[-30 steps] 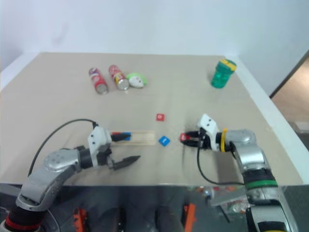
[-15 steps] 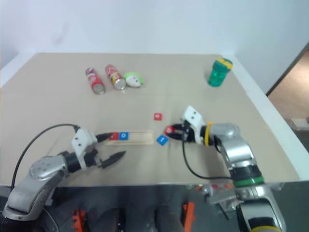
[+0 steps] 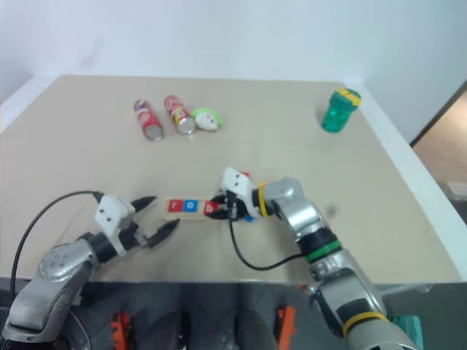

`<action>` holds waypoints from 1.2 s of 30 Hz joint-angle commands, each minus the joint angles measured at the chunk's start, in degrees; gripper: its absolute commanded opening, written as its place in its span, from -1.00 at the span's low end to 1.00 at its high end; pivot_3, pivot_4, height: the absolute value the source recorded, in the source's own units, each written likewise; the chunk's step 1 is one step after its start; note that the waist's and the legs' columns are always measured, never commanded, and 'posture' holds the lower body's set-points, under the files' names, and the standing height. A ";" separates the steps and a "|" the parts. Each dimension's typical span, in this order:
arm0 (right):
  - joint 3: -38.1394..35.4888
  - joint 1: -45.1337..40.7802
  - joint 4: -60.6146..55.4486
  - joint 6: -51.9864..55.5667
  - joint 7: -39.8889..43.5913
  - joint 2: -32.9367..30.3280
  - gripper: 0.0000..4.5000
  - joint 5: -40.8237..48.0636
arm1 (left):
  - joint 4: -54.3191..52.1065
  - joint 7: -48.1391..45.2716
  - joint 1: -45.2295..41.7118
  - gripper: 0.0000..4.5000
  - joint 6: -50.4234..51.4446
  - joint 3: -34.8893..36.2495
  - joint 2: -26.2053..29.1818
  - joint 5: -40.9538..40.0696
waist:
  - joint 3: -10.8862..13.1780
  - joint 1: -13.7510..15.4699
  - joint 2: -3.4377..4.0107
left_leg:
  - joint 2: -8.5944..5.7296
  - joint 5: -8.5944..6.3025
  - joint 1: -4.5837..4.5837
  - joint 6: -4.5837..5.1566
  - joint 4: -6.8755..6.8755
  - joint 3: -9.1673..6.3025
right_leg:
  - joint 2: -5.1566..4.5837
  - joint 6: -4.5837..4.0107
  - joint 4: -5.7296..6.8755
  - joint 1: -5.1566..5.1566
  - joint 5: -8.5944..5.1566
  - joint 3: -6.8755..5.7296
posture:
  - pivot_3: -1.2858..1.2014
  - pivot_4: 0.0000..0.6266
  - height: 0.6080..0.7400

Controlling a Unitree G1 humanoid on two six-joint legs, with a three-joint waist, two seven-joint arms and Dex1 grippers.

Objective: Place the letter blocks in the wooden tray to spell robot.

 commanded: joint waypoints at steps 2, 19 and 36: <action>0.12 -2.79 3.29 -3.52 -0.38 1.73 -0.45 -1.47 | -2.87 1.10 0.42 1.00 -0.33 0.52 -0.27 -0.35 | 0.00 0.01 0.00 | 0.06 0.00 0.01 0.00 0.00 -0.02 | 0.04 -0.02 0.02 -0.02 0.00 -0.05 | 0.03 -0.52 1.00; 0.53 -6.34 12.11 -8.12 0.79 5.55 -0.45 -4.21 | -3.97 2.04 1.68 1.00 -0.03 -0.04 0.05 0.17 | 0.00 -0.04 0.00 | 0.20 0.00 0.02 0.00 -0.01 0.17 | 0.05 -0.19 0.03 -0.12 0.09 -0.06 | 0.03 -0.52 1.00; 0.43 -6.28 11.80 -6.85 2.60 5.23 -0.45 -4.05 | -3.28 1.61 1.37 1.00 0.15 -0.38 -0.27 -0.47 | 0.00 -0.03 0.00 | 0.25 -0.01 0.02 -0.02 -0.08 0.36 | 0.04 -0.28 0.03 -0.23 0.13 0.00 | 0.03 -0.52 1.00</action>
